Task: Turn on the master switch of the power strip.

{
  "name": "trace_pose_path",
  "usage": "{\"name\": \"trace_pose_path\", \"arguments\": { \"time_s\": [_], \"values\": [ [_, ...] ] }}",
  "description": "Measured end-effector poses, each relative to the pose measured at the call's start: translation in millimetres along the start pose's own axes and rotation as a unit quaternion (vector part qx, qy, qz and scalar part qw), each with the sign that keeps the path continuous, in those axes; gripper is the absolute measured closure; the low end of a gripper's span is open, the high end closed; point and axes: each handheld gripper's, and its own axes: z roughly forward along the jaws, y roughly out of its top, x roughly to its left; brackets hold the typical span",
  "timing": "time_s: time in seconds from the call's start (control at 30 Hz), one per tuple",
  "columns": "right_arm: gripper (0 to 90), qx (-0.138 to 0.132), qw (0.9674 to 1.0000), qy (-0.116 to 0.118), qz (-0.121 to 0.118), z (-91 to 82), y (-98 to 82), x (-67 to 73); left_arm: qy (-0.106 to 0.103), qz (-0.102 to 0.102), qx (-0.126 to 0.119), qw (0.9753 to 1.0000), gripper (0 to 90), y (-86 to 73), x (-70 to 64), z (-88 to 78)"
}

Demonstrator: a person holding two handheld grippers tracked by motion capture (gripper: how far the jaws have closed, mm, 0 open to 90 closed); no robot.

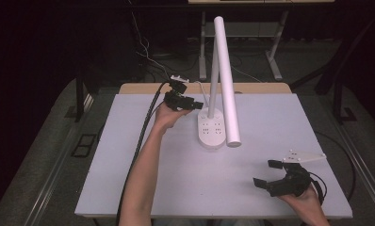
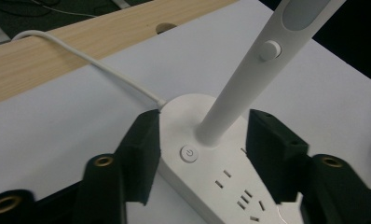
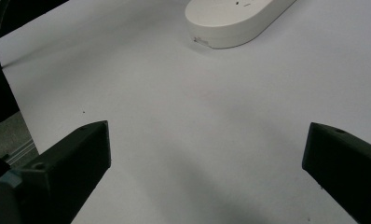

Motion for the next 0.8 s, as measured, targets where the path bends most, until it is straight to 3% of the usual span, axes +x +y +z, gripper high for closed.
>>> {"name": "trace_pose_path", "arguments": {
  "time_s": [0.4, 0.47, 0.57, 0.67, 0.8],
  "values": [
    [0.4, -0.001, 1.0000, -0.003, 0.002, 1.8, 1.0, -0.1, -0.004, -0.029, -0.004, 0.9996, 68.9, -4.8, 4.9, 15.6],
    [0.5, -0.001, 1.0000, -0.003, 0.002, 1.5, 1.2, -0.7, -0.003, -0.038, -0.005, 0.9993, 75.6, -5.4, 3.6, 18.4],
    [0.4, -0.002, 1.0000, -0.004, 0.000, 1.9, 1.3, -0.7, -0.002, -0.039, -0.002, 0.9992, 79.1, -6.2, 3.8, 21.8],
    [0.4, -0.003, 1.0000, -0.003, -0.002, 2.2, 1.5, -0.5, -0.004, -0.039, 0.002, 0.9992, 89.5, -8.1, 4.6, 25.5],
    [0.4, -0.003, 1.0000, -0.003, -0.001, 2.3, 1.5, -0.6, -0.006, -0.037, 0.007, 0.9993, 89.8, -10.1, 3.8, 30.0]
  ]
}}
